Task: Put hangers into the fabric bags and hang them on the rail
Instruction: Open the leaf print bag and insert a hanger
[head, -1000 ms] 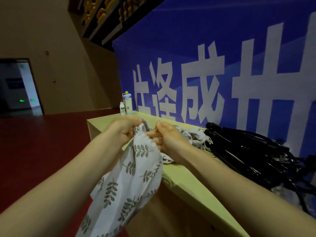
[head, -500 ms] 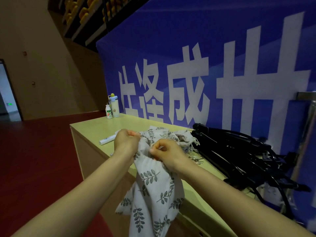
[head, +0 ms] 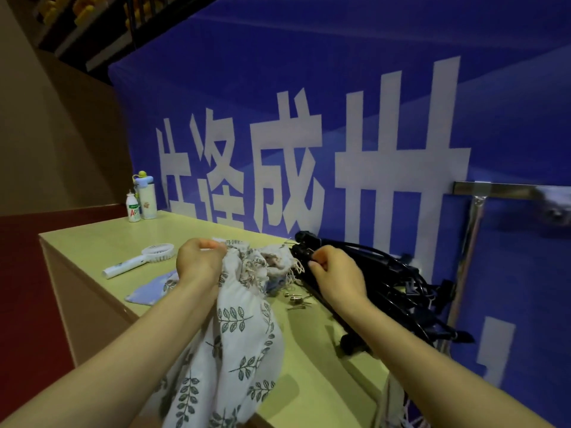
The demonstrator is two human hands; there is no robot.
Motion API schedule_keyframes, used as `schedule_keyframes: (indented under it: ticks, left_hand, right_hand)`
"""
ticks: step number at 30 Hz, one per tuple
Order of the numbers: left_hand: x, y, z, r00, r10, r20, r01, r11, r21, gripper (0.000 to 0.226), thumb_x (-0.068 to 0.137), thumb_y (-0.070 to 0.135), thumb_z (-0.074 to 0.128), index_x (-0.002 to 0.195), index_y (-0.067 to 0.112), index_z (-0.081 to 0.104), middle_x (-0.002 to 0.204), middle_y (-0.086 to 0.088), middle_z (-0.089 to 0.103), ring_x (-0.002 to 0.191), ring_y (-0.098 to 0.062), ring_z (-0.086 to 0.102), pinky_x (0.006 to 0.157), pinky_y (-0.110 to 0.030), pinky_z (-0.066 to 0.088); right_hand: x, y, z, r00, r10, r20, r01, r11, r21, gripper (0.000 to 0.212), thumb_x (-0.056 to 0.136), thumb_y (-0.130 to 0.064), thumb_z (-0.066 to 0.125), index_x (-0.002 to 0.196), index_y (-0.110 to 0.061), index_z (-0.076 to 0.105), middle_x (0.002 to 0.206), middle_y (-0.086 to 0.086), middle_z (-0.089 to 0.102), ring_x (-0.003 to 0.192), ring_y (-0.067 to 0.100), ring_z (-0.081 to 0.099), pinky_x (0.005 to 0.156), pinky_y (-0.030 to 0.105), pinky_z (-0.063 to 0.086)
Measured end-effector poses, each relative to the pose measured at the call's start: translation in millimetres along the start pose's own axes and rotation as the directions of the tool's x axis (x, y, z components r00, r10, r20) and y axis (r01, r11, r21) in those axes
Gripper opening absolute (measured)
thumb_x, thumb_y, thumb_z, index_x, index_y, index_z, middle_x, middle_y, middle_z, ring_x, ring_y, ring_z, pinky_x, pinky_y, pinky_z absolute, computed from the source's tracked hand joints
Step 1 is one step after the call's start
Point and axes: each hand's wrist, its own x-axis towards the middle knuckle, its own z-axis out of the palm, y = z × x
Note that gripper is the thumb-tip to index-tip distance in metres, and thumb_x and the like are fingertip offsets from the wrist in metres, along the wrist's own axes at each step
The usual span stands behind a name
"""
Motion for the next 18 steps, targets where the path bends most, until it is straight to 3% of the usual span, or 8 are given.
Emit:
schedule_keyframes:
  ticks: [2,5,8,12,18]
  left_hand:
    - [2.1,-2.5,8.3,1.0,0.002,0.018,-0.002,1.0,-0.007,0.021,0.085,0.004,0.063,0.069,0.015,0.055,0.085,-0.013,0.062,0.081,-0.028,0.057,0.086,-0.042,0.052]
    - [6.4,-7.0,18.0,1.0,-0.005,0.031,0.005,1.0,-0.009,0.02,0.085,0.003,0.063,0.07,0.014,0.055,0.077,-0.007,0.059,0.077,-0.026,0.056,0.08,-0.038,0.05]
    - [9.7,-9.5,25.7,0.999,-0.017,0.048,0.016,1.0,0.003,0.012,0.086,0.003,0.062,0.077,0.01,0.057,0.074,-0.004,0.057,0.073,-0.024,0.055,0.079,-0.037,0.05]
    - [13.2,-13.8,32.7,0.998,-0.032,0.06,0.031,0.999,0.011,0.012,0.085,0.002,0.061,0.076,0.01,0.058,0.081,-0.01,0.061,0.079,-0.027,0.057,0.084,-0.042,0.052]
    - [17.9,-16.7,41.0,0.997,-0.047,0.065,0.047,0.999,0.008,0.017,0.085,0.002,0.06,0.073,0.013,0.057,0.093,-0.015,0.064,0.083,-0.029,0.059,0.088,-0.044,0.053]
  right_hand:
    - [8.5,18.5,-4.8,0.999,0.046,0.003,-0.045,0.985,-0.165,0.032,0.092,-0.034,0.056,0.121,-0.02,0.056,0.12,0.002,0.06,0.112,0.024,0.056,0.094,0.042,0.044]
    - [17.2,38.8,-3.8,0.981,0.146,0.131,-0.095,0.937,-0.336,0.043,0.09,-0.039,0.058,0.126,-0.017,0.05,0.124,0.005,0.057,0.116,0.027,0.054,0.097,0.042,0.04]
    - [25.5,52.0,2.4,0.953,0.223,0.204,-0.125,0.906,-0.405,0.042,0.089,-0.042,0.059,0.121,-0.015,0.052,0.116,0.005,0.061,0.11,0.027,0.056,0.094,0.042,0.046]
    - [33.2,60.1,7.8,0.96,0.204,0.19,-0.102,0.891,-0.442,0.038,0.089,-0.04,0.059,0.116,-0.014,0.055,0.116,0.007,0.058,0.108,0.028,0.055,0.087,0.04,0.05]
    - [39.5,70.9,6.2,0.917,0.297,0.268,-0.167,0.893,-0.417,0.024,0.095,-0.036,0.052,0.098,-0.013,0.057,0.073,0.001,0.052,0.079,0.024,0.058,0.062,0.032,0.042]
